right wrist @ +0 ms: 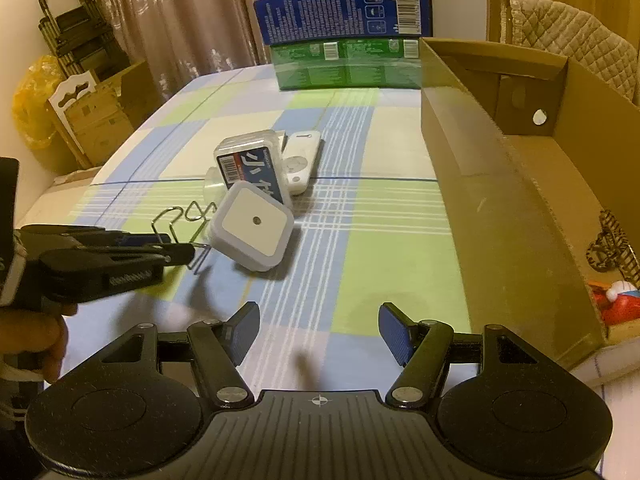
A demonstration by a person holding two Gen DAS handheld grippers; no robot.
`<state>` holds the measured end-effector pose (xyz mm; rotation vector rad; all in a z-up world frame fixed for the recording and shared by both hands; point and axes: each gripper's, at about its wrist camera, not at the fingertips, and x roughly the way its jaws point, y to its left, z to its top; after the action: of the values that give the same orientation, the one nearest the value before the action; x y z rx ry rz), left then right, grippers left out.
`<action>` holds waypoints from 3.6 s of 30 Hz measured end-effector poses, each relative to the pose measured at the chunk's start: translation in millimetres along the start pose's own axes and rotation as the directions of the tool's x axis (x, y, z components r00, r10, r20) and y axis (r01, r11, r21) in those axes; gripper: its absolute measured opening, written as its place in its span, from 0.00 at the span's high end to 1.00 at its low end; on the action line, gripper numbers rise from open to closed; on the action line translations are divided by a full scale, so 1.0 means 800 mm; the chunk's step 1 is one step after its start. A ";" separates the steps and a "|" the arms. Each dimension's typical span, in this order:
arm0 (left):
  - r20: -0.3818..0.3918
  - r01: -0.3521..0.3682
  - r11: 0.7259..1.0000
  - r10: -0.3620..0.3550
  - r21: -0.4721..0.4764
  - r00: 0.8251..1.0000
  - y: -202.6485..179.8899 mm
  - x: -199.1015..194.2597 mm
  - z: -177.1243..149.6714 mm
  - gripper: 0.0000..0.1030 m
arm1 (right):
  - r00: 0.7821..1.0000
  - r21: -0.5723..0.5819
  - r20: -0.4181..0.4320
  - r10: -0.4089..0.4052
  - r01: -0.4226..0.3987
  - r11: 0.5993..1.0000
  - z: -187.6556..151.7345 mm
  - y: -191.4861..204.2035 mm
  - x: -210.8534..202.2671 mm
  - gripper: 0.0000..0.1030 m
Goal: Organize rigid objects
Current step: 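Grasp the wire stand with the left gripper, then grasp the white square night light with the right gripper, then lift the wire stand with the left gripper while the right holds the night light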
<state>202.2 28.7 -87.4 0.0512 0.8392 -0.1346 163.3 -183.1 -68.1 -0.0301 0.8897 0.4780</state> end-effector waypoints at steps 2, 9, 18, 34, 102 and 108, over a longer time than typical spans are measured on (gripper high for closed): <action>0.005 -0.023 1.000 0.023 0.015 1.000 0.006 -0.003 -0.001 0.78 | 1.000 -0.001 0.000 0.001 -0.001 1.000 0.000 0.002 0.001 0.39; 0.007 -0.059 0.998 0.059 0.019 0.998 0.016 -0.001 -0.007 0.77 | 1.000 0.000 0.000 0.003 -0.003 1.000 0.003 0.009 0.008 0.39; 0.027 -0.057 0.998 0.057 -0.027 0.998 0.023 0.003 -0.013 0.78 | 1.000 0.004 0.017 -0.001 0.001 1.000 0.012 0.009 0.017 0.39; 0.074 -0.058 0.996 0.063 -0.062 0.995 0.045 -0.013 -0.017 0.79 | 0.994 0.016 0.043 0.096 -0.096 0.995 0.042 0.036 0.059 0.39; 0.067 -0.125 0.992 0.123 0.017 0.990 0.045 0.019 -0.018 0.74 | 0.999 0.104 0.010 0.033 -0.034 0.994 0.027 -0.001 0.068 0.39; 0.072 -0.123 0.992 0.124 -0.018 0.990 0.053 0.013 -0.017 0.47 | 0.999 0.105 0.009 0.033 -0.034 0.994 0.026 -0.002 0.066 0.39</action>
<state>204.8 71.3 -104.6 0.0844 0.7622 -0.0142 207.5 -159.0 -94.9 0.0830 0.9078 0.4616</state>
